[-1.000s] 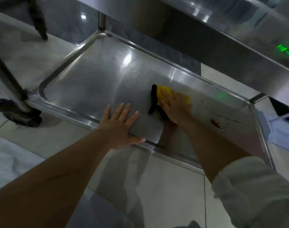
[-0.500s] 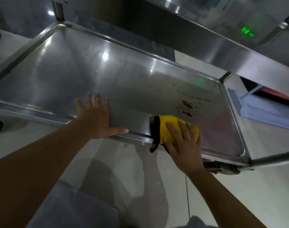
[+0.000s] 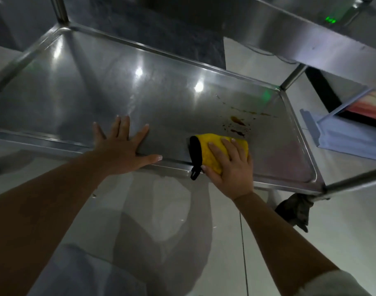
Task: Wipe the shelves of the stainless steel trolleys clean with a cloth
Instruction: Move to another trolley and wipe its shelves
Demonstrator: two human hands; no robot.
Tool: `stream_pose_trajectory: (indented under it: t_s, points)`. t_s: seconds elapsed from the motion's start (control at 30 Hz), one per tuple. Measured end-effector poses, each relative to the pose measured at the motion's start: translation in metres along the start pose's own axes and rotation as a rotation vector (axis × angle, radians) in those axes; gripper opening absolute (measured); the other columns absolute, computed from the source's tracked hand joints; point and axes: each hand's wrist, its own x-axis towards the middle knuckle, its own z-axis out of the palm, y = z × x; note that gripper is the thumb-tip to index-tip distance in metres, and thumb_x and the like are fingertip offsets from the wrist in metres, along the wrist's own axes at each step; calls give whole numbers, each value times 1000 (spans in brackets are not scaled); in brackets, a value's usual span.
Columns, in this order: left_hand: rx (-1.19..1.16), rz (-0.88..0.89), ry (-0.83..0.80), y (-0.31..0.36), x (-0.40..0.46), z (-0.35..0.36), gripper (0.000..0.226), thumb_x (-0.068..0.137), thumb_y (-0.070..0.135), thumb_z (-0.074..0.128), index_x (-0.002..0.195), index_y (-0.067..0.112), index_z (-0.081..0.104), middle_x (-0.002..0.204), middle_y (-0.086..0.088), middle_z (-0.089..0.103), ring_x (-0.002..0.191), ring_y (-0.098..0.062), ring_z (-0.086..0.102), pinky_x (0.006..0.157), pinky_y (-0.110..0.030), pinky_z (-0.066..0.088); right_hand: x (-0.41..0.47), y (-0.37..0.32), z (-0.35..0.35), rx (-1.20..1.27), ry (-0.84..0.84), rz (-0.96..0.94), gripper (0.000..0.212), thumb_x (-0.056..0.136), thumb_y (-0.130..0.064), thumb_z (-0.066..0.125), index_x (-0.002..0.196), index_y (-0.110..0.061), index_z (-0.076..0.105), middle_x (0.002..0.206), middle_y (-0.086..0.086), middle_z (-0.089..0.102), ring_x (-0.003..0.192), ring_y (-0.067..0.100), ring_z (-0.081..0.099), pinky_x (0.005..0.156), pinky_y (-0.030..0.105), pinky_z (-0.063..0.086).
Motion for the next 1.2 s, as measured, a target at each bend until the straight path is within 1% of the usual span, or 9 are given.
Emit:
stream_pose_trajectory:
  t_s: [0.17, 0.3, 0.4, 0.47, 0.6, 0.73, 0.83, 1.07, 1.2]
  points:
    - [10, -31, -20, 15, 23, -6, 111, 45, 101, -9, 143, 50, -17, 159, -9, -20, 145, -27, -23, 108, -69, -7, 44, -14, 10, 45, -131, 193, 57, 89, -67, 24, 138, -44, 39, 154, 2, 29, 144, 31, 16, 110, 64, 11]
    - [46, -60, 5, 25, 34, -4, 111, 43, 99, -13, 143, 52, -16, 160, -7, -17, 145, -26, -20, 109, -68, -7, 82, -34, 26, 69, -189, -16, 49, 94, -58, 27, 142, -48, 28, 157, -1, 19, 145, 30, 9, 109, 66, 2]
    - [36, -54, 31, 22, 39, -2, 108, 44, 101, -13, 142, 54, -15, 160, -6, -17, 146, -24, -20, 110, -66, -8, 109, -10, 30, 49, -217, -93, 50, 95, -59, 27, 143, -50, 22, 157, -4, 19, 145, 25, 10, 110, 67, 3]
    - [28, -47, 39, 18, 39, -2, 106, 46, 101, -10, 141, 55, -15, 160, -5, -17, 145, -23, -21, 110, -65, -9, 118, 27, 32, 45, -222, 39, 51, 94, -60, 29, 143, -52, 21, 158, -6, 18, 146, 24, 8, 110, 66, 4]
    - [38, -32, 60, 18, 39, 0, 102, 50, 101, -8, 141, 55, -17, 160, -7, -14, 146, -23, -20, 110, -65, -8, 95, 128, 25, 17, -214, 488, 52, 94, -56, 33, 144, -47, 23, 157, -1, 20, 144, 28, 13, 110, 63, 13]
    - [39, -18, 83, 19, 39, 2, 99, 52, 100, -8, 140, 55, -18, 161, -8, -12, 146, -24, -19, 109, -66, -8, 61, 175, 8, 0, -214, 691, 53, 95, -56, 32, 145, -42, 25, 156, 4, 22, 143, 31, 14, 108, 64, 16]
    - [48, -14, 89, 16, 38, 2, 100, 51, 100, -10, 140, 55, -18, 161, -8, -11, 146, -25, -17, 110, -66, -7, 54, 146, 8, -16, -192, 670, 52, 95, -53, 33, 145, -39, 28, 156, 5, 21, 144, 30, 11, 108, 63, 16]
    - [44, -8, 101, -6, 34, 0, 101, 50, 100, -8, 141, 57, -13, 161, -7, -7, 147, -24, -12, 110, -65, -4, 47, 23, 12, -26, -169, 381, 52, 91, -55, 38, 142, -44, 32, 156, 3, 22, 143, 30, 16, 105, 60, 19]
    - [56, -4, 65, -31, 28, -5, 103, 48, 100, -9, 142, 56, -14, 161, -6, -8, 147, -23, -13, 112, -63, -3, 50, -41, 19, 8, -151, 287, 51, 92, -55, 35, 141, -44, 33, 156, 3, 24, 141, 32, 19, 103, 59, 21]
